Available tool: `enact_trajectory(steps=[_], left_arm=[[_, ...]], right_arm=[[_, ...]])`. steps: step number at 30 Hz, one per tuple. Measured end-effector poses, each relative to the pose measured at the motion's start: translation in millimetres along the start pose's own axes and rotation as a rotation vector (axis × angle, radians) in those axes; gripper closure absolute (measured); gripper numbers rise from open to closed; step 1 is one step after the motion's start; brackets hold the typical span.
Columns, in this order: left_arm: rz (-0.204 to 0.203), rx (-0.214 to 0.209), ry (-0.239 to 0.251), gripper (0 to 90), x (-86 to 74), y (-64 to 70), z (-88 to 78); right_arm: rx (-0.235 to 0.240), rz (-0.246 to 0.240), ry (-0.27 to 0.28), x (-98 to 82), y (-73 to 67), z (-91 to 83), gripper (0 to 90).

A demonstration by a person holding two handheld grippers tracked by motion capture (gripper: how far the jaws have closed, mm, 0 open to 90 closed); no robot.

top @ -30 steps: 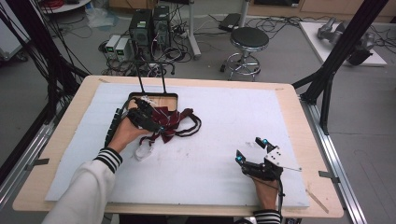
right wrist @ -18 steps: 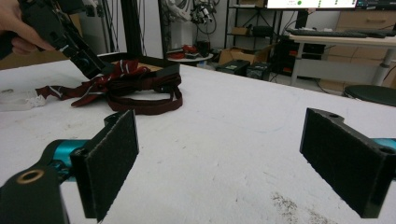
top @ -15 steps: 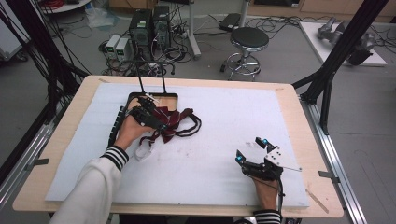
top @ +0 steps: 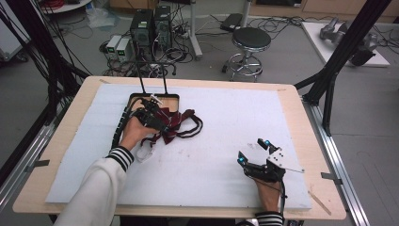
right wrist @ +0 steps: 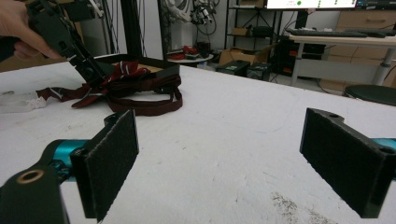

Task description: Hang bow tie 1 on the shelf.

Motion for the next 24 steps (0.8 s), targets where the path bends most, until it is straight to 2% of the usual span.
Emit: enact_trajectory(steps=[6, 12, 15, 21, 24], left_arm=[[-0.005, 0.006, -0.022, 34.8, 0.4, 2.1, 3.0], [-0.019, -0.01, -0.031, 40.7, 0.6, 1.8, 4.7], [-0.02, -0.015, -0.038, 46.7, 0.4, 1.3, 4.7], [-0.014, -0.007, -0.043, 54.8, 0.0, 1.6, 5.3], [0.008, 0.014, -0.041, 60.2, -0.9, 4.0, 5.4]], right_arm=[[-0.002, 0.004, 0.002, -0.1, -0.1, -0.2, 10.9], [-0.002, 0.004, 0.002, -0.1, -0.1, -0.3, 10.9], [-0.002, 0.004, 0.002, -0.1, -0.1, -0.3, 10.8], [-0.002, 0.005, 0.002, -0.1, -0.1, -0.3, 10.9], [-0.002, 0.005, 0.003, -0.1, 0.0, -0.3, 10.8]])
Point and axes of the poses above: each handheld gripper's, and its own axes: z roughly forward along the jaws, x roughly out of its top, y roughly to its right, the point moved 2 cm from there along z, roughly forward along the jaws, and after that the axes turned 12 degrees about -y, right-handed, at the moved point
